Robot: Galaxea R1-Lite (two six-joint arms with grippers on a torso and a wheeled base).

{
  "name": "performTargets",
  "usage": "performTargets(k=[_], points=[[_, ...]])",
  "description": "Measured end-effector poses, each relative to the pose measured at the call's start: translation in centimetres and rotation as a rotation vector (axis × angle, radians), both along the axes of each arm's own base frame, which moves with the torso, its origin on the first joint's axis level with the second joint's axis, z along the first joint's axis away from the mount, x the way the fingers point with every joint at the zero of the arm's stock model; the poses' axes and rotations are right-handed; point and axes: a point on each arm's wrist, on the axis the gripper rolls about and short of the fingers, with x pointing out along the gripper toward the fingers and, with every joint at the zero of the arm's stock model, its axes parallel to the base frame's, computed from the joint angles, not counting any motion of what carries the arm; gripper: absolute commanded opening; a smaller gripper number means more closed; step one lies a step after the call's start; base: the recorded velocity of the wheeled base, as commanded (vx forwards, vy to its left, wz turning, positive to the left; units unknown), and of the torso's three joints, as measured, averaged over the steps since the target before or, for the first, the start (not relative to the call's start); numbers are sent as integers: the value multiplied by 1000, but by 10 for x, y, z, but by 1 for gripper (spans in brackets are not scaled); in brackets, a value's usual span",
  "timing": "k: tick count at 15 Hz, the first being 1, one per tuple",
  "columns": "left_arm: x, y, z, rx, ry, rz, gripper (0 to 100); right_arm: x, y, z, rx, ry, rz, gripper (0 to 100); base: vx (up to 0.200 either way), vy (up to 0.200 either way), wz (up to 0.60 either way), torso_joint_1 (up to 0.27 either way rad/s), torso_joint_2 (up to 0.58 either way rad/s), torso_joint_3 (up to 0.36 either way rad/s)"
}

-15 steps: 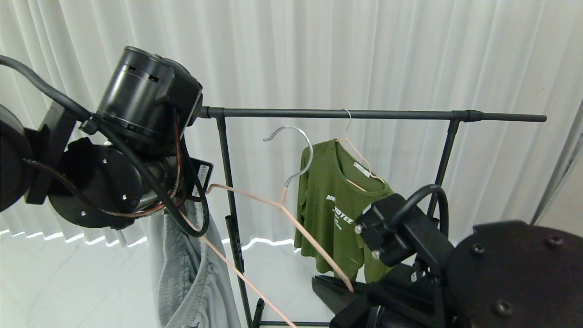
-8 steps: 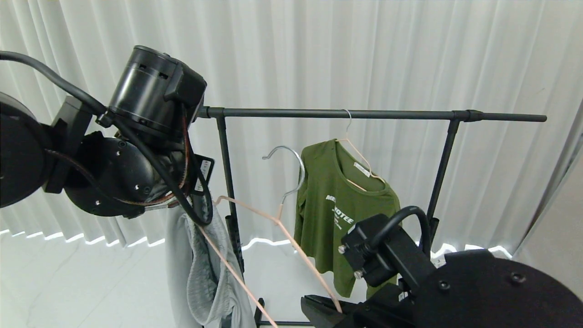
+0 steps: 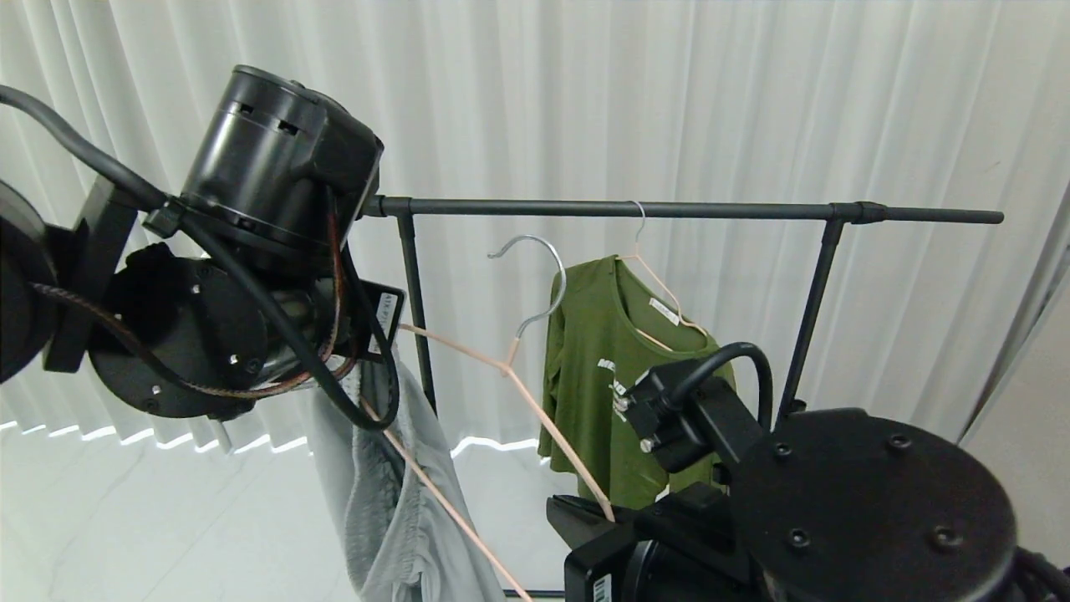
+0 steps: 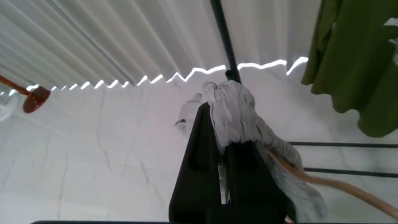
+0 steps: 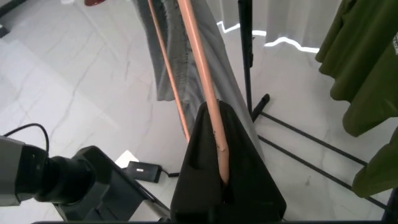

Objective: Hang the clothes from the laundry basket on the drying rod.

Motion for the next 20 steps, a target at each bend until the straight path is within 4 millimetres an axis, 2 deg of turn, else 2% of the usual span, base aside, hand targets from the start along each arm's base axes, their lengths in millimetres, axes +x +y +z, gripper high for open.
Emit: performTargets(k=[7, 13, 20], points=[[-26, -15, 10, -33, -30, -110, 0, 21, 17, -22, -54, 19, -41, 0, 0, 0, 0, 0, 0, 0], [-53, -37, 17, -136, -52, -213, 0, 24, 31, -20, -41, 12, -42, 0, 0, 0, 0, 0, 0, 0], [-62, -34, 21, -159, -57, -245, 0, 28, 21, -3, -5, -71, -47, 0, 0, 0, 0, 0, 0, 0]])
